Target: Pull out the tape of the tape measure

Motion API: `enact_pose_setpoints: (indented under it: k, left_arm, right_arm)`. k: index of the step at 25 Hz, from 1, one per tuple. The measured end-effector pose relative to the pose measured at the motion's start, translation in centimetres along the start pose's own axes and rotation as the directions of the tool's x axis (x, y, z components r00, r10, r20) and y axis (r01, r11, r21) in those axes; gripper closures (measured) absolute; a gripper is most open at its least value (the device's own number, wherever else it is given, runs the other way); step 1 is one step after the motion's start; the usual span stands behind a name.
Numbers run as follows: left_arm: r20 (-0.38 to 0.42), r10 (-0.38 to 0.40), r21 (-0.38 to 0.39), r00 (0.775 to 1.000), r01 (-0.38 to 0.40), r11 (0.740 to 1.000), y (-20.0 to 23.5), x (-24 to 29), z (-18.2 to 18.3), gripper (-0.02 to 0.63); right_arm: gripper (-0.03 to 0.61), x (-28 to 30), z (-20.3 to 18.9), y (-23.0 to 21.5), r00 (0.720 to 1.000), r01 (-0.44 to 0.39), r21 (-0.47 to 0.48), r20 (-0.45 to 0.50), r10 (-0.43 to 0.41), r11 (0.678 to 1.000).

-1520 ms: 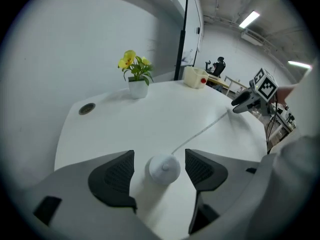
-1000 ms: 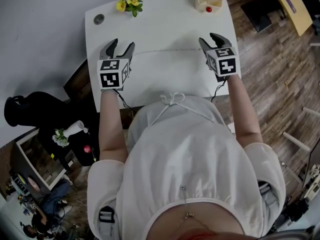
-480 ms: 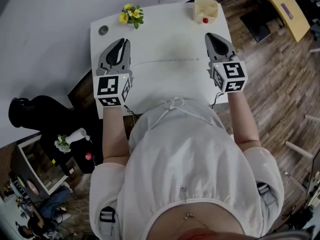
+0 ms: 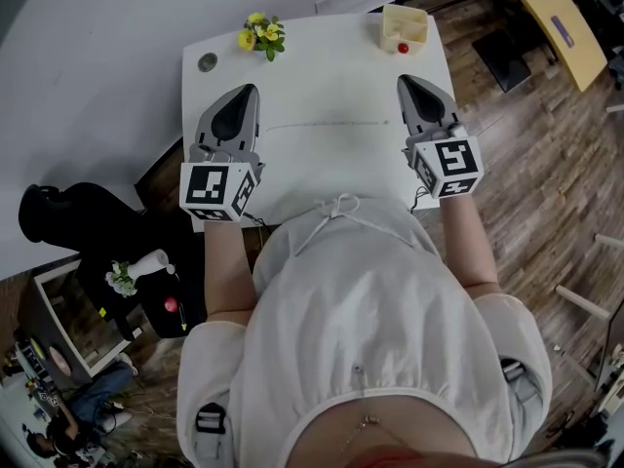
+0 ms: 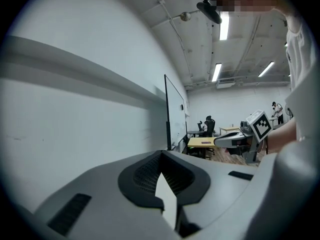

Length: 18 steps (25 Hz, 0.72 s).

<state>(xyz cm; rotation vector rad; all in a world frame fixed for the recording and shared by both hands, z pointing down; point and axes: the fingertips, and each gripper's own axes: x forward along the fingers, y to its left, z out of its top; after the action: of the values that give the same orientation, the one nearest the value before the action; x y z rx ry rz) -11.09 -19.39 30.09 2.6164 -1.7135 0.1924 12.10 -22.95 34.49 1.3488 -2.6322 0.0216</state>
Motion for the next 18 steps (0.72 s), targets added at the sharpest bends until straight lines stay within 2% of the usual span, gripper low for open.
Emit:
enact_pose_setpoints:
  k: [5,12,18]
  left_arm:
    - [-0.006,-0.008,0.0,1.0,0.008,1.0,-0.3,-0.4,-0.2,0.594]
    - [-0.043,-0.011,0.021,0.999,0.012,1.0,-0.6,-0.6,-0.9,0.594]
    - [-0.055,-0.017,0.008,0.998,0.018,1.0,-0.8,-0.9,-1.4,0.594]
  right_arm:
    - [0.575,-0.3,-0.8,0.3,1.0,-0.014,-0.013,-0.028,0.014,1.0]
    - [0.577,-0.4,-0.7,0.8,0.999,-0.026,-0.026,-0.025,0.025,0.999]
    - [0.577,-0.7,-0.7,0.8,0.999,-0.02,-0.028,-0.028,0.019,0.999]
